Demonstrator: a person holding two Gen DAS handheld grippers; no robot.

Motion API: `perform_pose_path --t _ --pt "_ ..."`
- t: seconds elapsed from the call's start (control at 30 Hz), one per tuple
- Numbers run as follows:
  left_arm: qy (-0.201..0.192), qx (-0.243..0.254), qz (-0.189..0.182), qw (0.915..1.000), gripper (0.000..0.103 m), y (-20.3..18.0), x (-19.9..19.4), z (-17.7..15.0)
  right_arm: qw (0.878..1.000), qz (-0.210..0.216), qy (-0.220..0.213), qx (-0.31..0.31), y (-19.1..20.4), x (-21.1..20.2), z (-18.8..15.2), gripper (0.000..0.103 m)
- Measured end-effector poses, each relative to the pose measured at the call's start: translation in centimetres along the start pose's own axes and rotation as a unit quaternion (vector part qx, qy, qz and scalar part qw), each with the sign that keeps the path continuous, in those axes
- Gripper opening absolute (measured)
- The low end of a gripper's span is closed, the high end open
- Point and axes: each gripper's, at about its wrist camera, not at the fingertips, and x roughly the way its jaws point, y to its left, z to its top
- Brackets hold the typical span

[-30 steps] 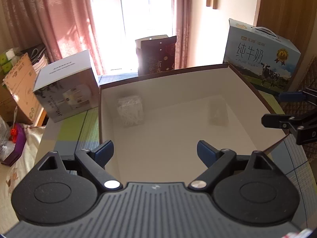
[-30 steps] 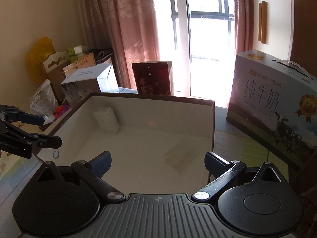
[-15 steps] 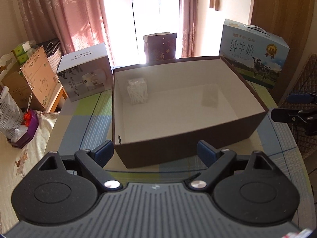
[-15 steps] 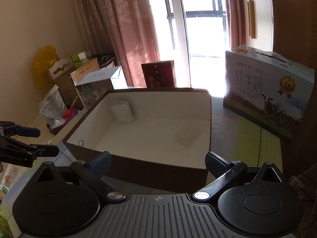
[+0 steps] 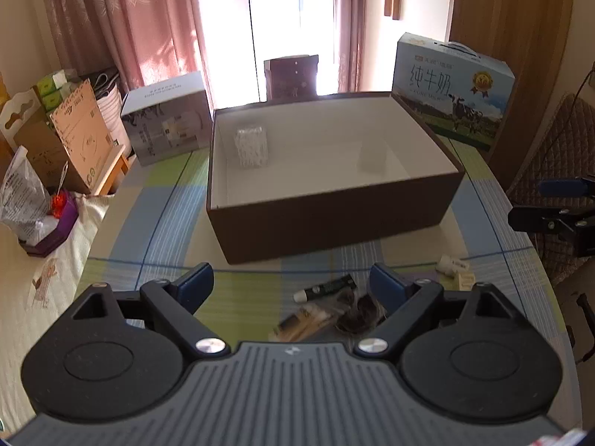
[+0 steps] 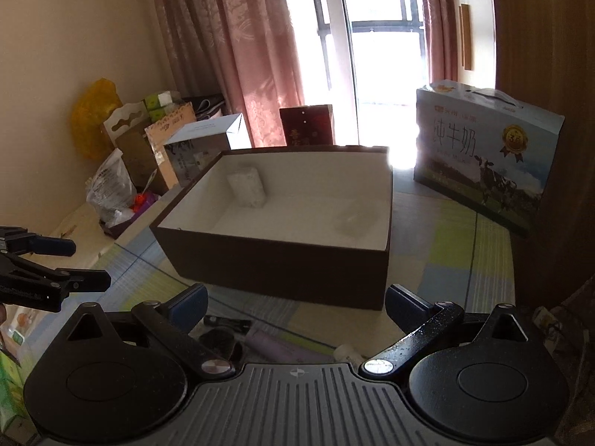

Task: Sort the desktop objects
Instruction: 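Move both open tools back from the brown box toward the table items, then grasp the red snack packet with the left tool while the right tool grasps the cream plastic rack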

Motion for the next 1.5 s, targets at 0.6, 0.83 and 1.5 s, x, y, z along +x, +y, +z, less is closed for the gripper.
perform_pose_path --t 0.6,0.83,1.5 --pt "0.06 -0.008 -0.013 0.9981 0.088 -2.1 -0.4 -6.8 0.997 0.005 0.072 0.033 0.2 -1.7 -6.6 0.099" --pt "0.08 -0.009 -0.016 0.9966 0.088 -2.8 0.0 -8.1 0.994 0.004 0.096 0.045 0.0 -1.6 -8.0 0.099" --pt "0.112 0.001 -0.026 0.9933 0.088 -3.9 2.2 -9.5 0.99 -0.012 0.133 0.055 -0.3 0.2 -9.5 0.099"
